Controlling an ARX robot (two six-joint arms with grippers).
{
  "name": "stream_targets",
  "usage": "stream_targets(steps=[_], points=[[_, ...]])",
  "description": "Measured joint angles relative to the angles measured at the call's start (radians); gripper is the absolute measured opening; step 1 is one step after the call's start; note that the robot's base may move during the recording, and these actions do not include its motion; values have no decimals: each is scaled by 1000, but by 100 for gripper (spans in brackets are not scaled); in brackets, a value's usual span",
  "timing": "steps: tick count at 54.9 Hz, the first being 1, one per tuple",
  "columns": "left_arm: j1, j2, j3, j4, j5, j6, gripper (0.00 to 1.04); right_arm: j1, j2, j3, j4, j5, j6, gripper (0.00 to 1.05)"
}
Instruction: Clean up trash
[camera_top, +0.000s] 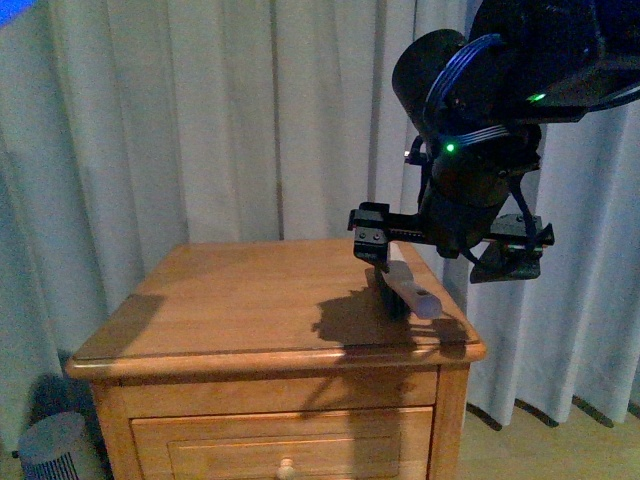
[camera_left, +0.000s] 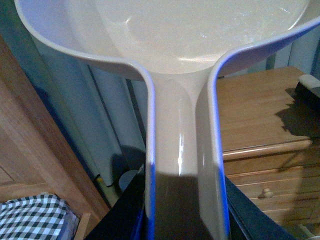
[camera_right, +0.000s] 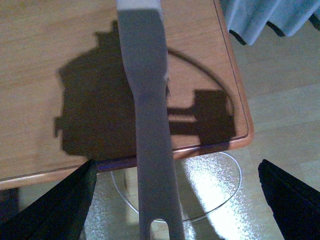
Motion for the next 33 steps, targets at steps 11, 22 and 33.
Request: stream_targets(steps=[11, 22, 33], points=[[0, 0, 0, 0, 0, 0, 27, 6, 68, 41, -12, 10, 23, 97], [0, 0, 0, 0, 0, 0, 27, 18, 111, 56, -14, 14, 30, 97], [0, 0, 0, 0, 0, 0, 27, 24, 136, 69, -14, 22, 31, 97]])
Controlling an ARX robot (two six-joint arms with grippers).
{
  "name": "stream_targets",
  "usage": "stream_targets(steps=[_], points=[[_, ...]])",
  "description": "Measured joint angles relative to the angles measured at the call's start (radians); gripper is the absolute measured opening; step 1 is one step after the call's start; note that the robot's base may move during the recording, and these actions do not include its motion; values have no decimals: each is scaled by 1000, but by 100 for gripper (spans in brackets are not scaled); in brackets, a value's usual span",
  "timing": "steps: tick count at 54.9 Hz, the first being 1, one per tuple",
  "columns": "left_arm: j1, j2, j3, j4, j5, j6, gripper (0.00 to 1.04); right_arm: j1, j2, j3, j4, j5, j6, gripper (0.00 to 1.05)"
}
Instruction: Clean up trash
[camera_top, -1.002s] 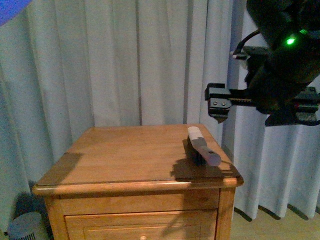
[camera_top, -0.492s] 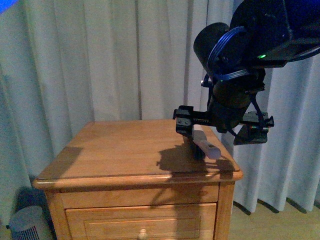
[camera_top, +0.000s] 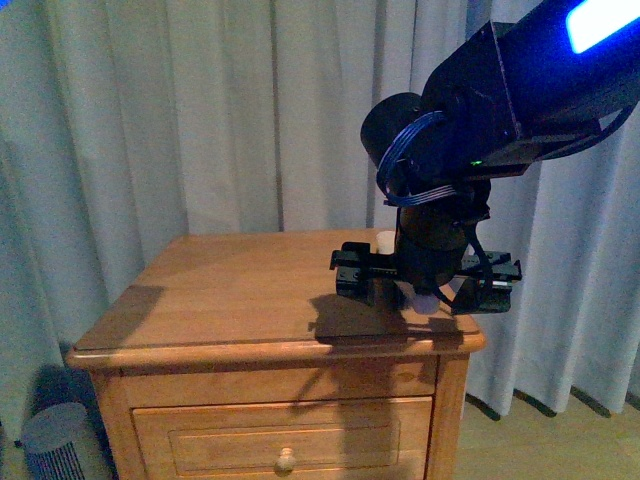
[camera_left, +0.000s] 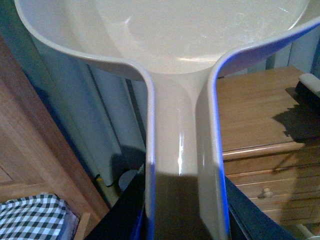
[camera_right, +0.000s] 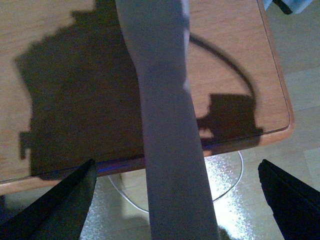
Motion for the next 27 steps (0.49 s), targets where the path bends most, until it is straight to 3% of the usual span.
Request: stream_targets(steps=[3, 11, 15, 27], points=[[0, 0, 0, 0, 0, 0, 27, 0, 4, 0, 2, 10, 0, 97], [0, 0, 0, 0, 0, 0, 27, 0, 5, 0, 13, 21, 0, 73], [0, 0, 0, 0, 0, 0, 27, 0, 5, 0, 18, 18, 0, 56], [0, 0, 0, 0, 0, 0, 27, -2, 5, -2, 23, 5, -2, 26]])
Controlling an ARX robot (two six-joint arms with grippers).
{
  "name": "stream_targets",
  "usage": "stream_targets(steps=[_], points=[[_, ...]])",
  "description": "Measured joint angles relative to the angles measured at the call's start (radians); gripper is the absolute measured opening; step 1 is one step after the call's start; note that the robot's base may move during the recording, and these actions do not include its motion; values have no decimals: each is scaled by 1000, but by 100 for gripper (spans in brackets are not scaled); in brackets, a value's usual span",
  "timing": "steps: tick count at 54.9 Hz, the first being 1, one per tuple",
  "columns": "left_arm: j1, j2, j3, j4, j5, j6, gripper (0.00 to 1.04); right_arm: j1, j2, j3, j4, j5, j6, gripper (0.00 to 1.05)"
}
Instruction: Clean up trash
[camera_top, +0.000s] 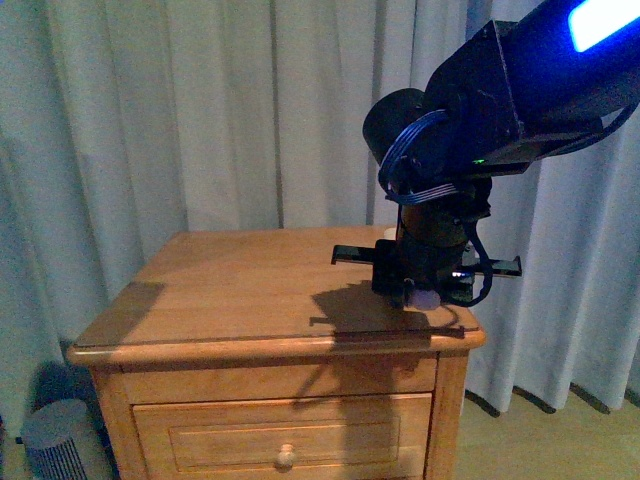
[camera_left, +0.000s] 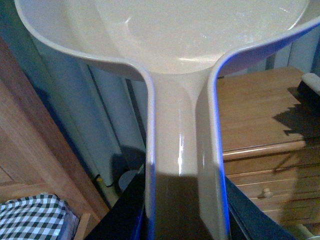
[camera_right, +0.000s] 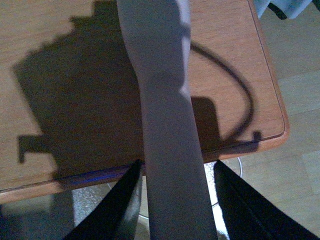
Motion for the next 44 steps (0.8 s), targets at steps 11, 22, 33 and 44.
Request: stream_targets(steps=[11, 22, 33, 44], points=[[0, 0, 0, 0, 0, 0, 27, -7, -27, -37, 24, -11, -3, 21], [0, 0, 0, 0, 0, 0, 27, -14, -216, -170, 203, -2, -122, 21], [0, 0, 0, 0, 0, 0, 27, -39, -557, -397, 411, 13, -270, 21], [0, 0, 0, 0, 0, 0, 27, -91, -811, -601, 493, 36, -334, 21]])
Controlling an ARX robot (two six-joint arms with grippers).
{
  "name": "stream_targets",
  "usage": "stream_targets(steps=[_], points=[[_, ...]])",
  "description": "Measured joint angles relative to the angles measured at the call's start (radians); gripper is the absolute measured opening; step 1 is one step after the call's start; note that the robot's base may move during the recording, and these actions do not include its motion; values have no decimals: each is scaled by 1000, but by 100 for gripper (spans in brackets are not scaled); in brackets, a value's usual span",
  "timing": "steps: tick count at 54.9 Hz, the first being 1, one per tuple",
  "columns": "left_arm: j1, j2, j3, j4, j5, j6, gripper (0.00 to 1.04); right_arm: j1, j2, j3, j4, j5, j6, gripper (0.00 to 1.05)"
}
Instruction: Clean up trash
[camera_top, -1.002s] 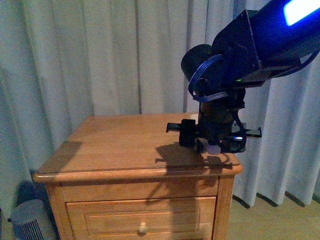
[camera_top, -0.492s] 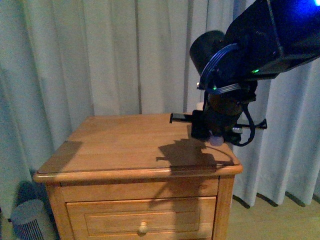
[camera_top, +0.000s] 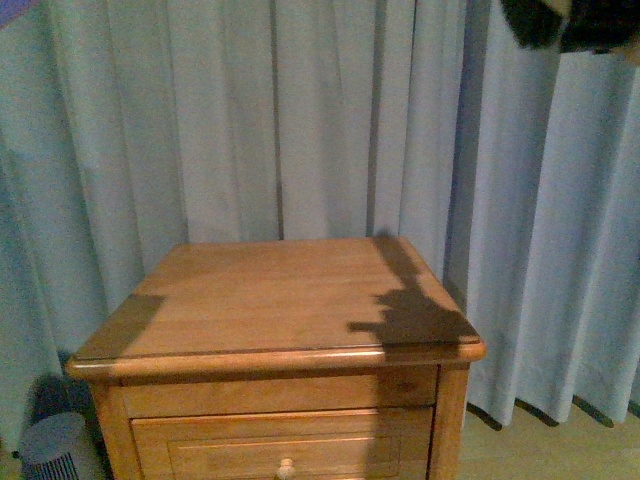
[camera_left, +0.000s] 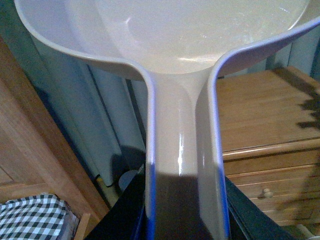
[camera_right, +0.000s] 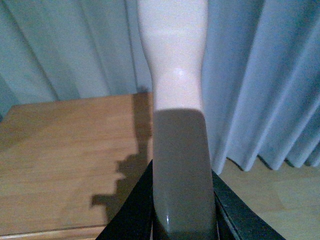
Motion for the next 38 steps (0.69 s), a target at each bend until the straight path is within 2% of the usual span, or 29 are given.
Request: stream_targets(steps=[13, 26, 38], points=[[0, 0, 0, 0, 0, 0, 27, -31, -300, -218, 24, 21, -35, 21], [0, 0, 0, 0, 0, 0, 27, -53, -607, -428, -42, 42, -40, 21], [0, 0, 0, 0, 0, 0, 27, -37, -819, -565, -136, 63, -41, 21]])
